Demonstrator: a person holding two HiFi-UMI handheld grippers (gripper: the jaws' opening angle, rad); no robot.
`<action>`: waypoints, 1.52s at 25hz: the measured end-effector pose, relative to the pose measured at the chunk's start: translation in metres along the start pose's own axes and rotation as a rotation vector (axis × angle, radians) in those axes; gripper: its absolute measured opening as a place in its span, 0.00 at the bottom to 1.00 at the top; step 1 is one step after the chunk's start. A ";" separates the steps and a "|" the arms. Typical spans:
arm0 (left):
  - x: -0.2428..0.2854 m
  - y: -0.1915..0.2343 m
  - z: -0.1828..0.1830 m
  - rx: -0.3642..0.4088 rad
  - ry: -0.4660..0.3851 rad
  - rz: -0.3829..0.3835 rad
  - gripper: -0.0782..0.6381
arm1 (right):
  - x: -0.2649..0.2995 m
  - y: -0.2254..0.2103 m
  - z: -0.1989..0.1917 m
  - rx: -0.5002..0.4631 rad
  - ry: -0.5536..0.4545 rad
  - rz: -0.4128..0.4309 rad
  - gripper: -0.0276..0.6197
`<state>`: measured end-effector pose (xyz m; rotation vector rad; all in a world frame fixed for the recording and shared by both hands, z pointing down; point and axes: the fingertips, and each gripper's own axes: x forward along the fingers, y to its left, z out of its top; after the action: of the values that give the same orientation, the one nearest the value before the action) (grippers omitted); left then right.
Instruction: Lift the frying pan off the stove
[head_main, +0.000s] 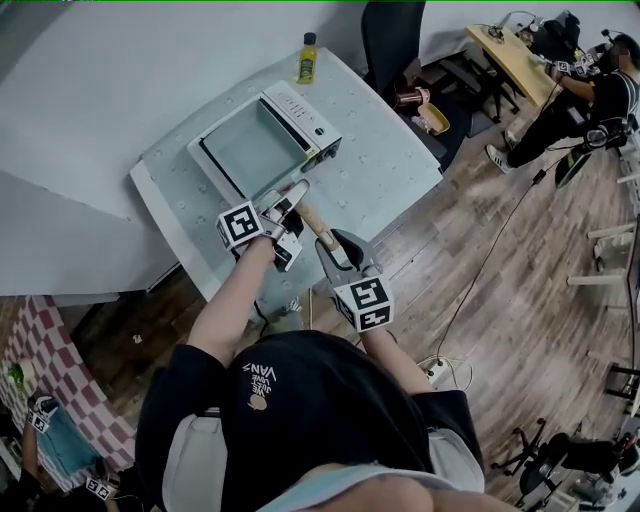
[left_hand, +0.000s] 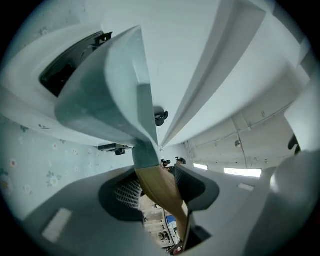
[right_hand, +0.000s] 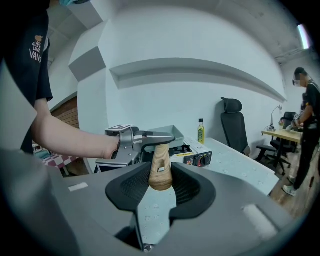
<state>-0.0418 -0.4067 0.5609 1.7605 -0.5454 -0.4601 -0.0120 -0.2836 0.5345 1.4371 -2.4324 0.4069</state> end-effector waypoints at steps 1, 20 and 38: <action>-0.002 -0.003 -0.004 0.007 -0.002 0.003 0.35 | -0.005 0.001 0.000 -0.001 -0.006 0.007 0.25; -0.051 -0.035 -0.095 0.069 -0.069 0.064 0.35 | -0.101 0.026 -0.041 -0.008 -0.031 0.115 0.25; -0.095 -0.049 -0.191 0.057 -0.102 0.092 0.36 | -0.193 0.049 -0.092 -0.023 -0.032 0.151 0.25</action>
<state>-0.0041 -0.1906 0.5623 1.7651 -0.7149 -0.4759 0.0432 -0.0718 0.5405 1.2644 -2.5725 0.3898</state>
